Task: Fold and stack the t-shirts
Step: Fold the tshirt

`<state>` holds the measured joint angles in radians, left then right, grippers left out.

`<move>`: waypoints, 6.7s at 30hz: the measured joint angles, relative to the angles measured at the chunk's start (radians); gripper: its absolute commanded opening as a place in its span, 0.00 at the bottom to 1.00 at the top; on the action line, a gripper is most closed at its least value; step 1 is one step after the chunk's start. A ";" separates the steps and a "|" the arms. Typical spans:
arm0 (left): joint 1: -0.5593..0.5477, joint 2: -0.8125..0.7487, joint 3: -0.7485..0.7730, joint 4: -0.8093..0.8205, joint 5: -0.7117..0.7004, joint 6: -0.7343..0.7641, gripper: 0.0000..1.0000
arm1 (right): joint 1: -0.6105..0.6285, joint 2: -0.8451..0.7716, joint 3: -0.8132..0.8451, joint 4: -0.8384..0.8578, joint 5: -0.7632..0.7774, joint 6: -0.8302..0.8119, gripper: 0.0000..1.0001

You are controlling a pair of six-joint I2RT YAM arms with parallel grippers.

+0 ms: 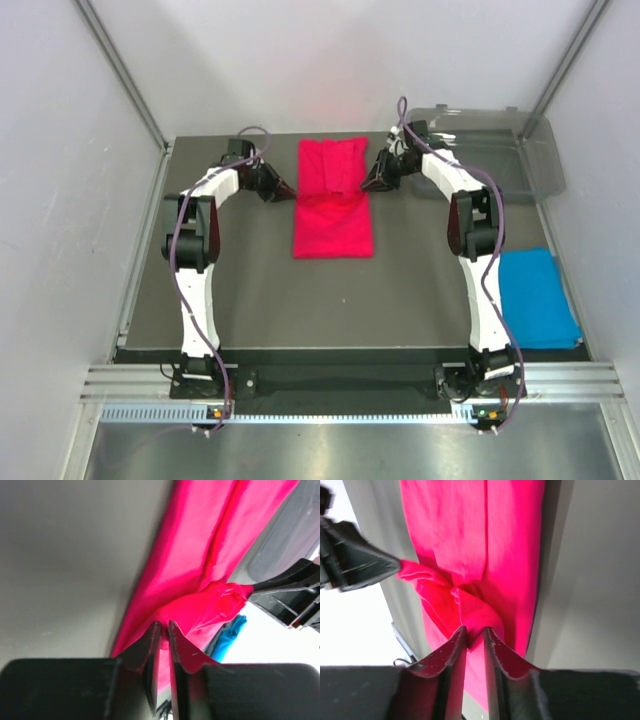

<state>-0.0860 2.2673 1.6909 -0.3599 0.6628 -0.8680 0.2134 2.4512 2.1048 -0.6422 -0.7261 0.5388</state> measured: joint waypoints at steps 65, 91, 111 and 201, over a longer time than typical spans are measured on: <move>-0.161 -0.220 -0.479 0.070 0.081 0.194 0.10 | 0.238 -0.346 -0.610 0.149 0.004 -0.077 0.19; -0.108 -0.053 -0.244 0.237 0.077 0.115 0.11 | 0.042 -0.253 -0.315 0.129 0.063 -0.082 0.20; 0.001 0.173 0.024 0.328 0.210 0.024 0.11 | 0.011 0.111 0.050 0.206 0.129 0.056 0.22; -0.271 -0.611 -1.180 0.854 -0.669 -0.876 0.41 | 0.422 -0.779 -1.468 0.932 0.927 1.216 0.38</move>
<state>-0.3569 1.6566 0.5106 0.4942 -0.0063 -1.7439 0.6350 1.6726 0.6373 0.2897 0.2012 1.7550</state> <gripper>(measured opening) 0.413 0.394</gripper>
